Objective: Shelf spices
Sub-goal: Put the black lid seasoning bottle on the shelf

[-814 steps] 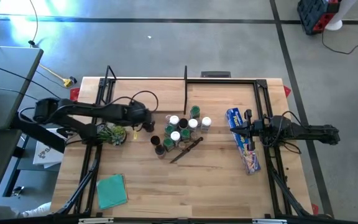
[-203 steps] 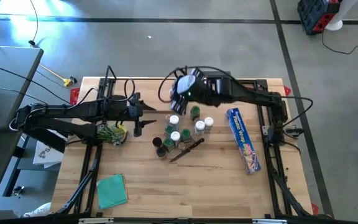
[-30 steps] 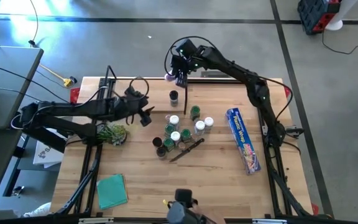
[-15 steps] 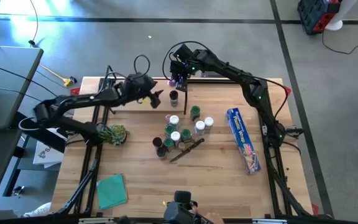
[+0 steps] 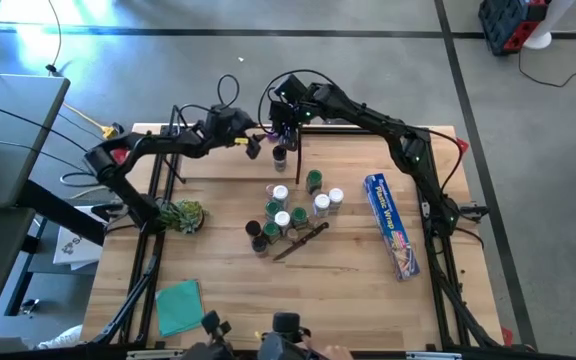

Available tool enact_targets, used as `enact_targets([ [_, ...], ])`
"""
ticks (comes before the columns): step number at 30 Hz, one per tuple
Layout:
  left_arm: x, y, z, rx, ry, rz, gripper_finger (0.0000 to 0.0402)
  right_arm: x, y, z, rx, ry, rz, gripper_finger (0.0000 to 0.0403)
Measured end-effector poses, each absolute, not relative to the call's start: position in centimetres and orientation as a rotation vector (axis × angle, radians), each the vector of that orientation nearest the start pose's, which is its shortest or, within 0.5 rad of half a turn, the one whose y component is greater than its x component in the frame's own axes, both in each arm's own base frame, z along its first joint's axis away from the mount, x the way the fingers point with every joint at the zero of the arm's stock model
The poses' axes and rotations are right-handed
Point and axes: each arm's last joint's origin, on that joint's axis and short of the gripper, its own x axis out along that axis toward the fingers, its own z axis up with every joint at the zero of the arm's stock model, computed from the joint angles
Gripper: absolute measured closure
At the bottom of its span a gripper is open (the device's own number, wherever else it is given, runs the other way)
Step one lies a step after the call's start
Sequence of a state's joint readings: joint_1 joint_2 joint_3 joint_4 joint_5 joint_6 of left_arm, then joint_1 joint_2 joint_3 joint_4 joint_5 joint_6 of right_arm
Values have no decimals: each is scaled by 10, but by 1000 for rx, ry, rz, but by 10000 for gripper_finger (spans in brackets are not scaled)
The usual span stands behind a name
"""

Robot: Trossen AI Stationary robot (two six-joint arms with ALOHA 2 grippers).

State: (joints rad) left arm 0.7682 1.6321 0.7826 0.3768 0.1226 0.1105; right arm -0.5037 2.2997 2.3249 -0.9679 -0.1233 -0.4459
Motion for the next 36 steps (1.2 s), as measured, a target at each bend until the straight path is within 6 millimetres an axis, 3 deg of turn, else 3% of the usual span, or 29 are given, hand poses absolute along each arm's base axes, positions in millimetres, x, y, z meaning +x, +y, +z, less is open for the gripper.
enact_targets([
  [21,249,223,173,-132,429,597,157,441,-242,291,-67,860,-143,209],
  [26,238,215,179,-128,548,609,157,439,-256,279,8,862,-151,209],
  [30,227,204,197,-113,495,603,157,435,-260,277,41,884,-175,209],
  [36,210,181,210,-106,425,605,157,436,-260,273,88,901,-234,209],
])
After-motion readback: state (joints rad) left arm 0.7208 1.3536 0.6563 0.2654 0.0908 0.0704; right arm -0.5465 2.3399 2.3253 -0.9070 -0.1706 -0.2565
